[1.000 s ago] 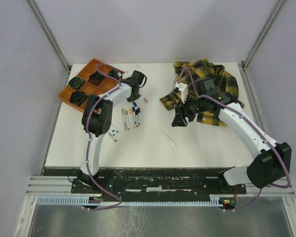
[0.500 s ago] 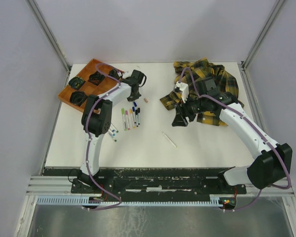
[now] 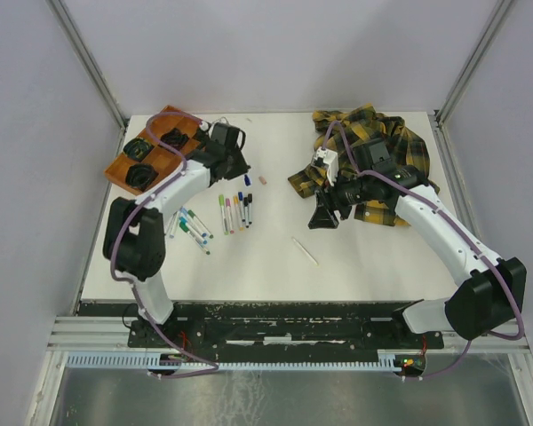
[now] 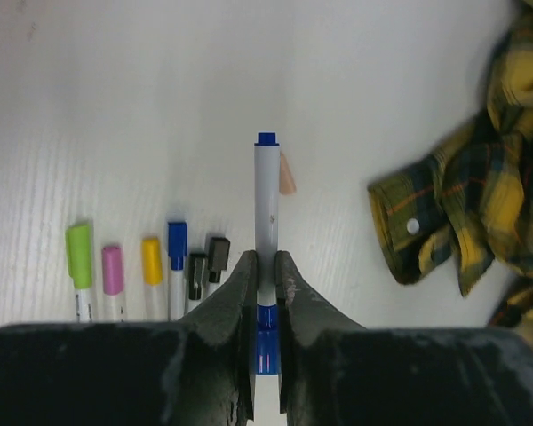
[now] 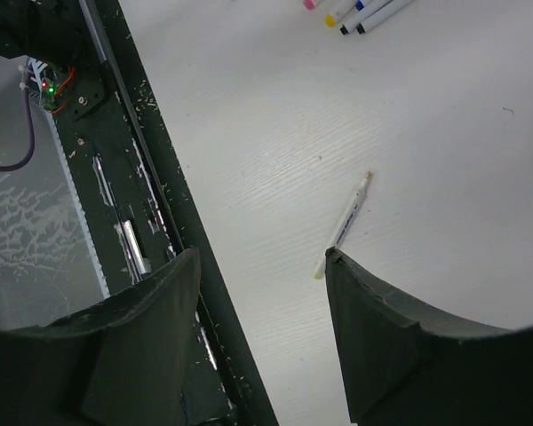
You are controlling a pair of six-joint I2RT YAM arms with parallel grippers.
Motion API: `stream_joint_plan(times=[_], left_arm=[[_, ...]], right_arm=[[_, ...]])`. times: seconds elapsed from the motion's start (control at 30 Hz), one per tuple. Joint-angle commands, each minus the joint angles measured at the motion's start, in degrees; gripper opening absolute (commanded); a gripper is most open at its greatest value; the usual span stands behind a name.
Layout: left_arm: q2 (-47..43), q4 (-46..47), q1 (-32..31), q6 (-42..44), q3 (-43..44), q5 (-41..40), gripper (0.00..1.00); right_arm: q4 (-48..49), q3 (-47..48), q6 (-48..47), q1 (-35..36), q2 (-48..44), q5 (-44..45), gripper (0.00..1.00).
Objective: Open the pen caps
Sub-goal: Pick up the pen from the center of the board.
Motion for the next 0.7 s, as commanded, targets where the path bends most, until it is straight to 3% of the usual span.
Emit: stream_joint_plan(times=[0.0,0.1,0.27,0.4,0.5,0.67], left_arm=[[-9.39,12.2,0.15,4.89,-13.57,16.21,0.03],[-18.0,23.26,0.14,4.68,-27.37,25.01,0.03],[-28.12,37.84,-0.5,4.51,-41.68,39.33,0.03],[-32.57,44.94,-2.86,4.25,-48.73,48.93,0.03],[-33.02,45.66,-5.84,5.45,-50.92,51.64,0.03],[-31.3,45.67,-11.58,6.64,-51.72,52.55,0.03]], right_arm=[[0.33,0.24,-3.8,-0.35,-1.86,-4.1,0.66],[1.24,-1.01,-6.33,-0.23,-3.0,-7.07,0.66],[5.17,-7.33,-15.5,0.1,-6.74,-13.67,0.68],[-1.19,-12.3,-37.98,1.34,-10.01,-18.51,0.72],[-7.14,-11.59,-48.32,2.68,-9.44,-15.36,0.73],[-5.44,-14.0,-53.29,5.6,-10.62,-5.95,0.73]])
